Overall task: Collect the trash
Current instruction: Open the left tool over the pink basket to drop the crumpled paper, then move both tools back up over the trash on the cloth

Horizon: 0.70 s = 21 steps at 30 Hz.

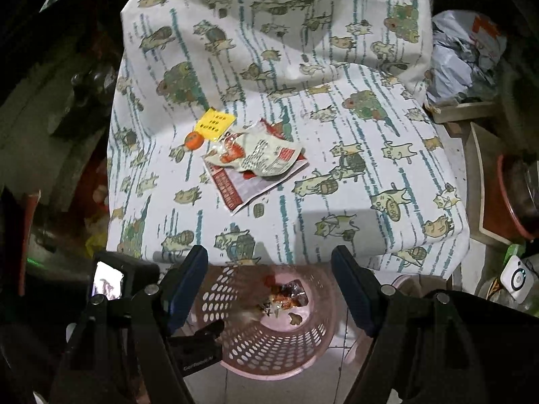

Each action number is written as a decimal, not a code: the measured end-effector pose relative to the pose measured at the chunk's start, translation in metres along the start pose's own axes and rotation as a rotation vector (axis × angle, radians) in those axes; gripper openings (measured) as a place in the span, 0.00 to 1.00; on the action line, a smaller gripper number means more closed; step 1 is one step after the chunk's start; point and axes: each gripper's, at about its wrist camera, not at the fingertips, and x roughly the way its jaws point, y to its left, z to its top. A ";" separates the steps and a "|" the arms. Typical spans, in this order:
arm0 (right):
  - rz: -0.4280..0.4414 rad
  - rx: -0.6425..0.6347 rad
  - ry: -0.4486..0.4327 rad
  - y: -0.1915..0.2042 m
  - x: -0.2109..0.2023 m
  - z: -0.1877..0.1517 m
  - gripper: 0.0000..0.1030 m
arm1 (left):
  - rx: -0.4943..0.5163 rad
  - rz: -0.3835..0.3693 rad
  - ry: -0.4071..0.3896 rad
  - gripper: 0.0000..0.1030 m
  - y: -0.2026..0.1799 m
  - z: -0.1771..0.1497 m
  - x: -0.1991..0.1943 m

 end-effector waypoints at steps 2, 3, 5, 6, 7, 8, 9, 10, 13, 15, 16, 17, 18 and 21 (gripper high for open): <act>-0.008 0.000 -0.013 -0.001 -0.003 0.001 0.76 | 0.008 0.018 -0.046 0.68 0.000 0.000 -0.014; -0.010 0.000 -0.022 -0.002 -0.005 0.002 0.76 | 0.014 0.032 -0.080 0.68 0.000 0.000 -0.025; -0.012 -0.001 -0.039 -0.002 -0.008 0.003 0.76 | 0.020 0.038 -0.127 0.68 0.003 -0.001 -0.043; -0.015 -0.007 -0.049 -0.001 -0.010 0.004 0.76 | 0.019 0.030 -0.146 0.68 0.004 -0.002 -0.053; -0.019 -0.013 -0.056 0.000 -0.011 0.004 0.76 | 0.023 0.021 -0.174 0.69 0.005 -0.004 -0.064; -0.023 -0.018 -0.061 0.001 -0.012 0.004 0.76 | 0.025 0.028 -0.199 0.70 0.007 -0.005 -0.073; -0.030 -0.026 -0.069 0.002 -0.013 0.004 0.76 | 0.026 0.048 -0.228 0.70 0.008 -0.007 -0.083; -0.039 -0.036 -0.079 0.003 -0.014 0.004 0.76 | 0.025 0.061 -0.250 0.70 0.011 -0.008 -0.090; -0.068 -0.084 -0.103 0.010 -0.015 0.003 0.76 | 0.021 0.083 -0.292 0.70 0.016 -0.008 -0.107; -0.078 -0.108 -0.111 0.014 -0.016 0.002 0.76 | 0.026 0.098 -0.320 0.70 0.015 -0.009 -0.115; -0.074 -0.119 -0.111 0.016 -0.016 0.002 0.76 | 0.031 0.106 -0.334 0.71 0.016 -0.010 -0.120; -0.066 -0.125 -0.109 0.017 -0.015 0.001 0.76 | 0.035 0.111 -0.347 0.71 0.016 -0.011 -0.124; -0.060 -0.130 -0.108 0.018 -0.015 0.002 0.76 | 0.037 0.113 -0.358 0.72 0.016 -0.011 -0.128; -0.062 -0.145 -0.110 0.021 -0.013 0.001 0.76 | 0.040 0.112 -0.386 0.72 0.018 -0.011 -0.137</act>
